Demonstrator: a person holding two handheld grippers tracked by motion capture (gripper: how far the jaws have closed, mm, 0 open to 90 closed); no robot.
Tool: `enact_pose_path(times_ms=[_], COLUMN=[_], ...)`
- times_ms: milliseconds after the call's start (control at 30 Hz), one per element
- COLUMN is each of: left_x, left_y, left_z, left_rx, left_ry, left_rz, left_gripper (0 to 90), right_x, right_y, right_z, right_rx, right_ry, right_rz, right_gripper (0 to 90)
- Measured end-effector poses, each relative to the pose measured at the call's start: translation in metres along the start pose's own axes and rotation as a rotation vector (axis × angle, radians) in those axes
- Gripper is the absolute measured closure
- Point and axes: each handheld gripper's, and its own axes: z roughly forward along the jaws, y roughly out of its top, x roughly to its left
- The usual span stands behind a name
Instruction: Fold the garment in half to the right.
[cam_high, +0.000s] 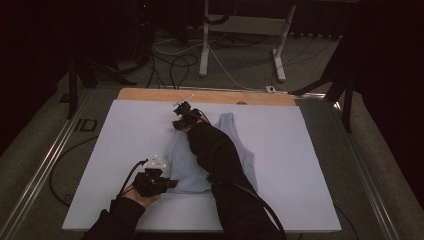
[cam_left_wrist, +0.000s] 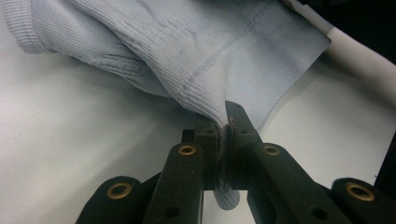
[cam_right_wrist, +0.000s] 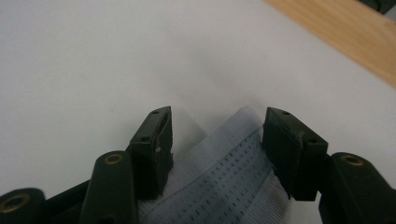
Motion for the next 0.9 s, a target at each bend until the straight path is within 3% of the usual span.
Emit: enact_pose_path(times_ms=[167,400,467,733,900], left_x=[-0.0005,-0.0019,-0.0024,-0.0015,0.0005], left_y=[-0.0002,-0.0003,-0.0005,-0.0011,-0.0021], left_z=[0.0003,0.0004,0.0003,0.0006,0.0015], left_rx=[0.003,0.001,0.0,0.005,0.003], left_ry=[0.001,0.002,0.002,0.002,0.001], left_rz=[0.003,0.003,0.001,0.003,-0.007], left_gripper=[86.5,86.5,86.5,86.6,86.5], right_x=[0.0021,0.0006,0.0004,0.0011,0.0022], right_y=[-0.004,-0.0041,-0.0043,-0.004,-0.0033], right_z=[0.0047,0.0041,0.0034,0.0016,0.0007], right_rx=[0.047,0.066,0.07,0.083,0.088], right_ry=[-0.018,-0.008,-0.003,-0.031,-0.049], right_rz=[-0.025,-0.015,-0.002,-0.049,-0.055], right_gripper=[47.4,54.6,59.9,83.2,86.0])
